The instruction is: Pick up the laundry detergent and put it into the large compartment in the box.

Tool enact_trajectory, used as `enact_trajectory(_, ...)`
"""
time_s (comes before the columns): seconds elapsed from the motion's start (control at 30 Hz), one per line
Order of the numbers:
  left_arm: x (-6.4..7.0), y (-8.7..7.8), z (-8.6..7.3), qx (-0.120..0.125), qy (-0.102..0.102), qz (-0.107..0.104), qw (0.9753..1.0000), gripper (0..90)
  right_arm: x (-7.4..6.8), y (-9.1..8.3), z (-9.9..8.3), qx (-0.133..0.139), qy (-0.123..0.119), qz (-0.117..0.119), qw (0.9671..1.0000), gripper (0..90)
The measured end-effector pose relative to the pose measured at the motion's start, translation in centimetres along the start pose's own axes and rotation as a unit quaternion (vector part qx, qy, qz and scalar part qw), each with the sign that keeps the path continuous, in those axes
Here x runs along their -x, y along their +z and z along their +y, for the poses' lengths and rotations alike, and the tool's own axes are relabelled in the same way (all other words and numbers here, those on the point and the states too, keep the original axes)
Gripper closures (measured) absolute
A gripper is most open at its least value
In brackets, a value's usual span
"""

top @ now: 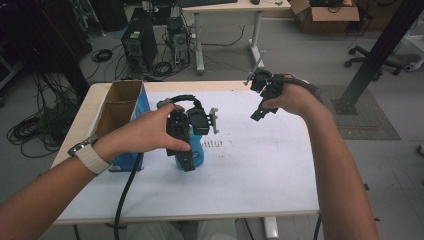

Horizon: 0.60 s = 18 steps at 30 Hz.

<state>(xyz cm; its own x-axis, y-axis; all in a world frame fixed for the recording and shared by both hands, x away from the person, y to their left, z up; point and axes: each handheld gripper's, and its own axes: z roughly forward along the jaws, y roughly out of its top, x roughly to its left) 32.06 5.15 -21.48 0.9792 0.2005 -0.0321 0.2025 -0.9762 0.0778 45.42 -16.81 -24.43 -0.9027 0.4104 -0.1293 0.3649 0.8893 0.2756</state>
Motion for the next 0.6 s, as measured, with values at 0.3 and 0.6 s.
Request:
enact_trajectory(0.3, -0.3, -1.2, -0.1, 0.012, -0.001, 0.004, 0.9999, 11.0, 0.1, -0.1, 0.1, 0.002, 0.002, -0.001, 1.0000, 9.5)
enact_trajectory(0.6, -0.4, -1.7, -0.1, 0.014, -0.003, 0.009, 0.9999, 9.9, 0.0, -0.3, 0.3, 0.005, -0.001, -0.001, 1.0000, 9.5)
